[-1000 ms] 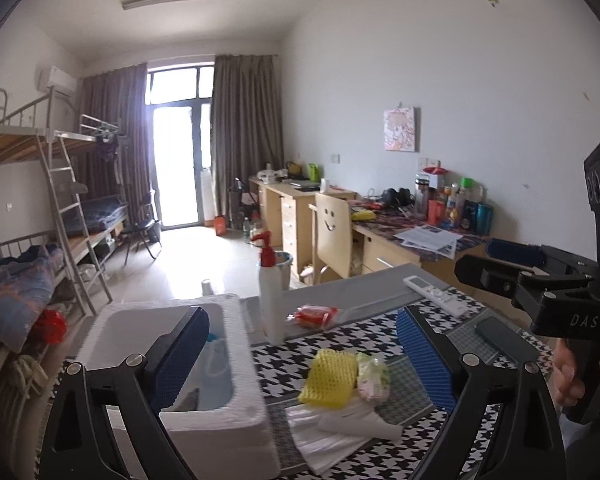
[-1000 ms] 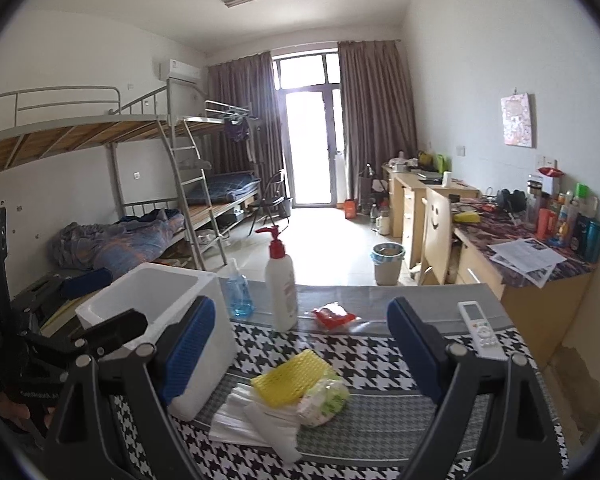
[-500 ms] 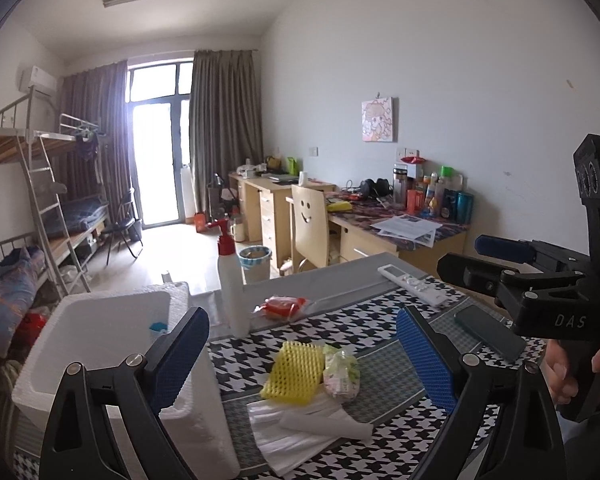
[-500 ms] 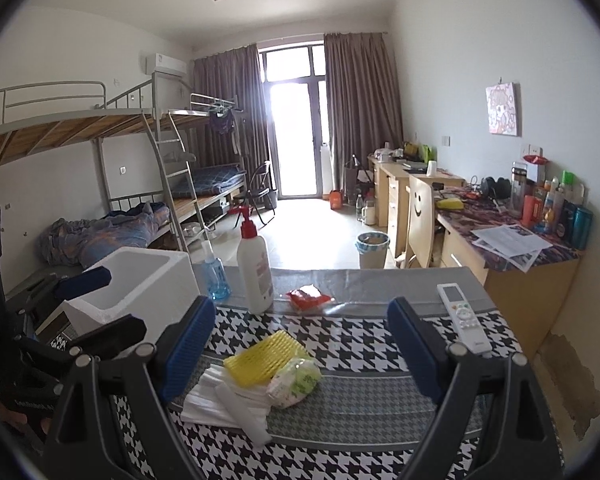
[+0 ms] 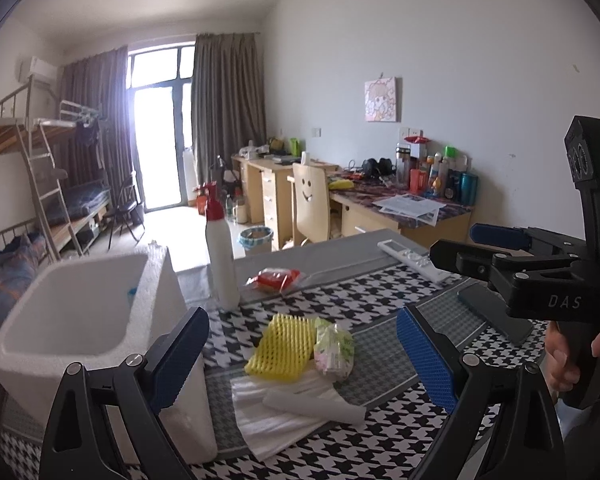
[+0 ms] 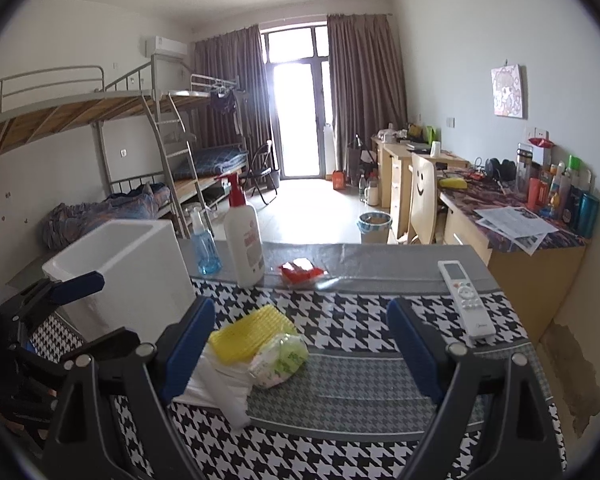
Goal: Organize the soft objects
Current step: 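Move the left tool toward the white rolled cloth while the right tool approaches the wipes pack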
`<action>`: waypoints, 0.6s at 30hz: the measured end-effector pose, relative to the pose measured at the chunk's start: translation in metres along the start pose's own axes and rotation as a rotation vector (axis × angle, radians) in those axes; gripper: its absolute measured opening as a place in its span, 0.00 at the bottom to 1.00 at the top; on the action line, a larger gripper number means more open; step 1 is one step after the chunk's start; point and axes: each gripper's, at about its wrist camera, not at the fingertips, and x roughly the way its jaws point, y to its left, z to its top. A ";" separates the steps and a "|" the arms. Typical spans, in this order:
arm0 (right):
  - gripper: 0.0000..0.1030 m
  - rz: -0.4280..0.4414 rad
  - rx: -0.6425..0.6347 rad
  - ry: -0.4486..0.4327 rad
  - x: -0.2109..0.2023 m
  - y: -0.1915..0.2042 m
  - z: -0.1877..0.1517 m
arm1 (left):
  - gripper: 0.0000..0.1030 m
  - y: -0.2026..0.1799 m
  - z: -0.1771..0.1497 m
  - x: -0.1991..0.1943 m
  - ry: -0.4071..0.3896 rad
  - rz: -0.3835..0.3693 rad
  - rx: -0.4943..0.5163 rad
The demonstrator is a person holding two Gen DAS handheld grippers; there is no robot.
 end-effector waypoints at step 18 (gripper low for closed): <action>0.88 0.037 -0.046 0.149 0.037 -0.008 -0.021 | 0.92 -0.014 -0.045 0.024 0.114 0.083 -0.084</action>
